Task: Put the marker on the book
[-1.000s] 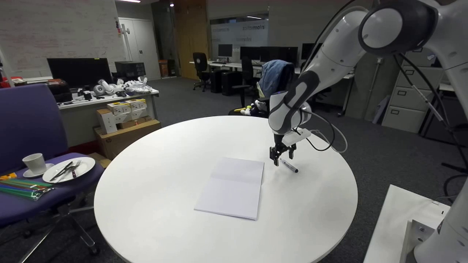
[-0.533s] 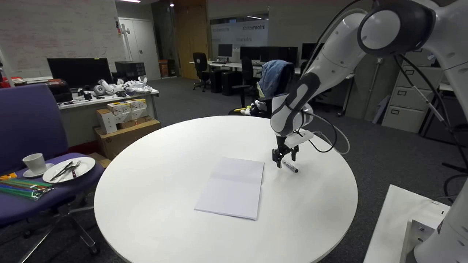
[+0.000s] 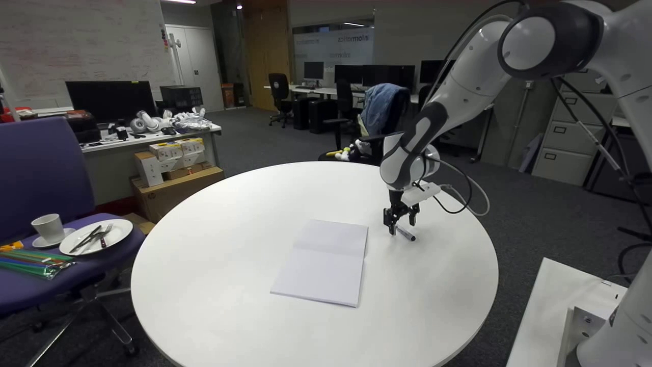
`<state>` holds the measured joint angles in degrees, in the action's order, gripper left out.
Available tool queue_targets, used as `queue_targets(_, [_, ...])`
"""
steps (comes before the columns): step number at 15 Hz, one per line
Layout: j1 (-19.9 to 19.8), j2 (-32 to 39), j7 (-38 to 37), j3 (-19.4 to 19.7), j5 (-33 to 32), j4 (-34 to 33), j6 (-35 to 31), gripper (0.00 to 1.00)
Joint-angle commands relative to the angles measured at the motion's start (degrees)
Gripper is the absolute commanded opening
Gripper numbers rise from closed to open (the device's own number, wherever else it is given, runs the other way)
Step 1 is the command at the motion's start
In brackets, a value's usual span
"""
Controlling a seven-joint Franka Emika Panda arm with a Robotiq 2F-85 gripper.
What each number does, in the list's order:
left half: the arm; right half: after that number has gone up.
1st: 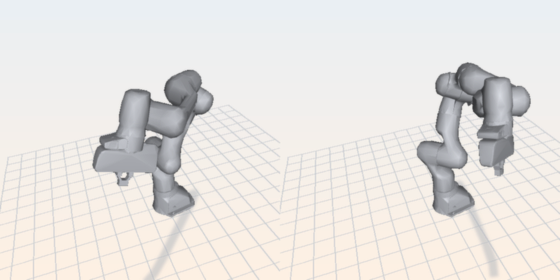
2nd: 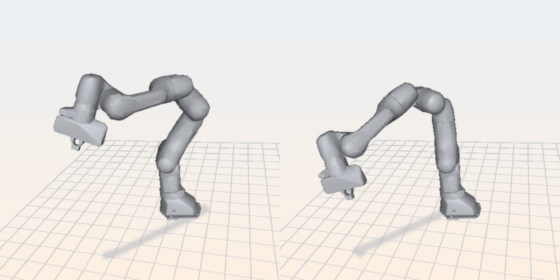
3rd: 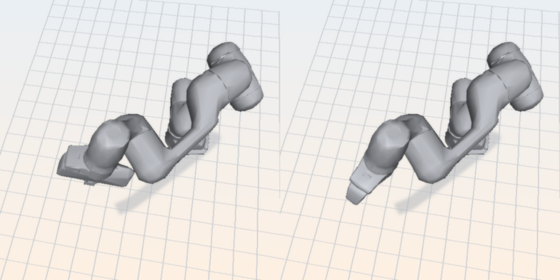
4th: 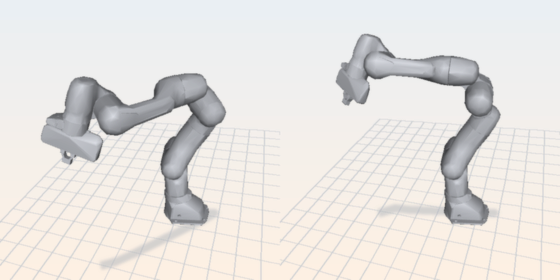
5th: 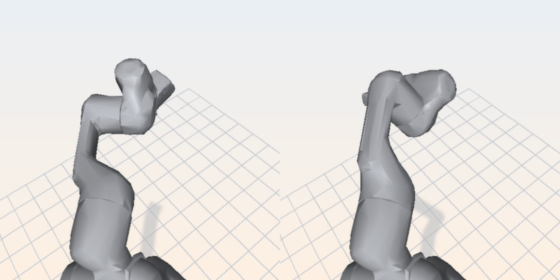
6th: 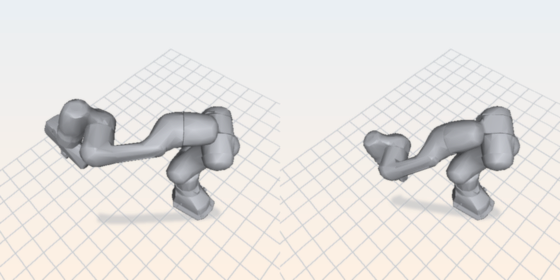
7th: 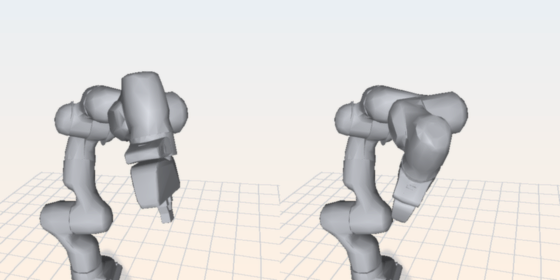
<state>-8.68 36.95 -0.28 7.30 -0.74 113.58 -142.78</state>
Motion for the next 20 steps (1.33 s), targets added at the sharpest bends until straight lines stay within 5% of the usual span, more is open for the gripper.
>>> queue_targets(1, [-2.95,-2.14,4.49,-2.08,2.01,2.32,-1.48,1.00])
queue_targets(11, [-3.58,-3.19,6.91,-3.21,2.87,3.22,-1.49,1.00])
queue_targets(13, [-3.48,-3.03,6.77,-3.27,2.80,3.00,-1.35,0.74])
queue_targets(20, [-3.65,-3.49,6.89,-3.60,3.07,2.67,-0.87,0.27])
